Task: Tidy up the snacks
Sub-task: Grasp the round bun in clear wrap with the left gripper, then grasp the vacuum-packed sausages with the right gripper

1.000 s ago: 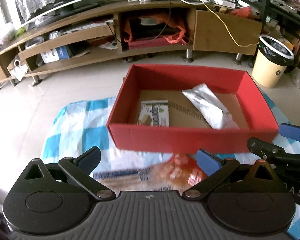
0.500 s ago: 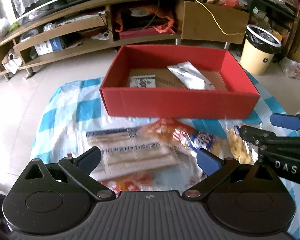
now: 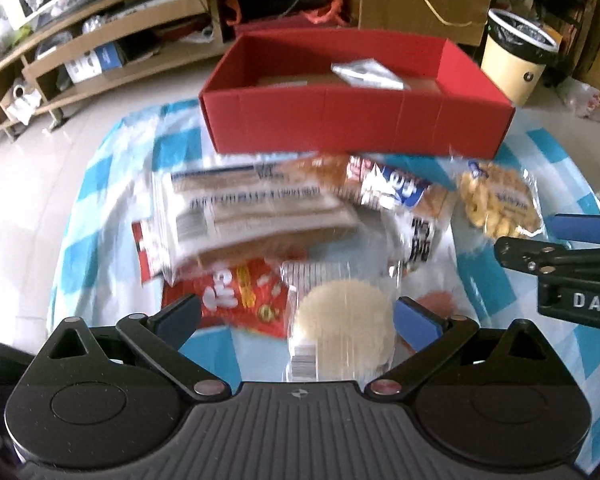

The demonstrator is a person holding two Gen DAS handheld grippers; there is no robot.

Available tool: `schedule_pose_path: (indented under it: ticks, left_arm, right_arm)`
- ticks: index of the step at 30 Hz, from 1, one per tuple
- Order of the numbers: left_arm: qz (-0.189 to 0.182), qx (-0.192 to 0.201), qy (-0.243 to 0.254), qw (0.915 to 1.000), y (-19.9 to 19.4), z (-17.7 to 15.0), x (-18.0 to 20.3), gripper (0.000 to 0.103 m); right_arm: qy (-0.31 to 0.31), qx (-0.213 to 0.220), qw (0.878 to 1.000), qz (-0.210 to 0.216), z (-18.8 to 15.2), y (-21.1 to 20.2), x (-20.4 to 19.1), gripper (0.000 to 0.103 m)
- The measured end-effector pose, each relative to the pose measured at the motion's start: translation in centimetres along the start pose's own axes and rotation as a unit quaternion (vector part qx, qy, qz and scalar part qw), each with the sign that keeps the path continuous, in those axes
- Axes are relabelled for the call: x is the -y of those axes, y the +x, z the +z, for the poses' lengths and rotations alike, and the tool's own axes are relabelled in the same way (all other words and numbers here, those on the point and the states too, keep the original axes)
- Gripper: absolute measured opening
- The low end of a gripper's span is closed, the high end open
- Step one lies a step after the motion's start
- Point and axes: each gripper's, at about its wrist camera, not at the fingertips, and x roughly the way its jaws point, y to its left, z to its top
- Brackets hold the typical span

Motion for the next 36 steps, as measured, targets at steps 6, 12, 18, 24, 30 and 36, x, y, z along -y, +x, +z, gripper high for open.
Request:
schedule_pose_path:
  ticks: [6, 12, 18, 24, 30, 36]
  left_arm:
    - [-0.01, -0.012, -0.002, 0.9999, 1.0, 0.0, 1.1, 0.103]
    - [0.002, -0.029, -0.003, 0.9996, 2.7, -0.1, 1.7, 0.086]
    - [-0.011, -0.031, -0.017, 0.9993, 0.7, -1.2, 0.2, 0.067]
    - [-0.002, -0.041, -0.048, 0.998, -1.3, -4.0, -2.6, 0.066]
    - [0.004, -0.065, -0.065, 0.9958, -0.8, -5.3, -3.9, 0.066]
    - [0.004, -0.064, -0.056, 0.9964, -0.6, -5.4, -3.7, 0.067]
  right_arm:
    - [0.008, -0.005, 1.0, 0.002, -0.4, -0.2, 0.3, 0.059]
    - [0.007, -0.013, 1.0, 0.003, -0.6, 0.3, 0.5, 0.059]
    - [-0.012, -0.022, 1.0, 0.012, -0.8, 0.8, -0.9, 0.058]
    - [-0.052, -0.035, 0.998, 0.029, -1.5, 1.4, -4.1, 0.059]
    - [-0.084, -0.06, 0.994, 0.047, -2.4, 2.8, -7.3, 0.061]
    - [-0.112, -0.064, 0.991, 0.03, -3.4, 4.3, -8.5, 0.071]
